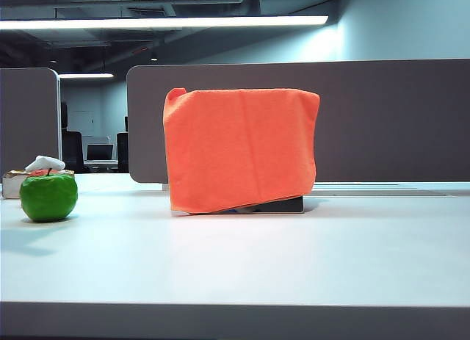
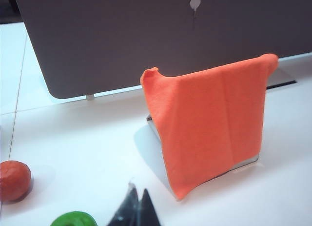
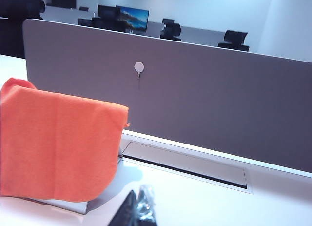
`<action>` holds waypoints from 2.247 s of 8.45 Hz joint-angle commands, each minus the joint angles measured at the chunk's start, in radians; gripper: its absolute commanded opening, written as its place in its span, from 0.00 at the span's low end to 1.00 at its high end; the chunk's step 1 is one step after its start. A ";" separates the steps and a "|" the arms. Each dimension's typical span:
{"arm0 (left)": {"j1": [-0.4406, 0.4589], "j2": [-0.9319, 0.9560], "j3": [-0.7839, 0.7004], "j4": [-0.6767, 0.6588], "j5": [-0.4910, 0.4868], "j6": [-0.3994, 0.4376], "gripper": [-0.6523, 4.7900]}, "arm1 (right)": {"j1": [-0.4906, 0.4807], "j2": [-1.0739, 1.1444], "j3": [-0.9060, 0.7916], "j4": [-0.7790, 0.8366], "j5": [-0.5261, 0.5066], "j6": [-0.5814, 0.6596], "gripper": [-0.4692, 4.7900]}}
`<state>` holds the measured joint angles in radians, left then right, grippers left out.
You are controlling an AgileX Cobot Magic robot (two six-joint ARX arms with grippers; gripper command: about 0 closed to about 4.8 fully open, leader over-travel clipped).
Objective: Pick up the cloth from the table and use it to cover the mirror.
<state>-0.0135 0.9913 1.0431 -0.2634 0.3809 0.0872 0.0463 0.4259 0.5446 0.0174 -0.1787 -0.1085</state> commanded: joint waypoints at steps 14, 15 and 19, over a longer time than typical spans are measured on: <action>-0.001 -0.989 -0.896 0.136 -0.160 -0.157 0.11 | 0.002 -0.424 -0.540 0.108 0.045 0.078 0.09; -0.001 -0.989 -0.914 0.137 -0.159 -0.174 0.11 | 0.002 -0.424 -0.540 0.109 0.039 0.078 0.09; -0.001 -0.989 -0.950 0.144 -0.182 -0.173 0.11 | 0.002 -0.424 -0.540 0.109 0.026 0.078 0.09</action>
<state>-0.0139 0.0040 0.1028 -0.1322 0.2211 -0.0834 0.0471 0.0040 0.0082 0.1135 -0.1368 -0.0277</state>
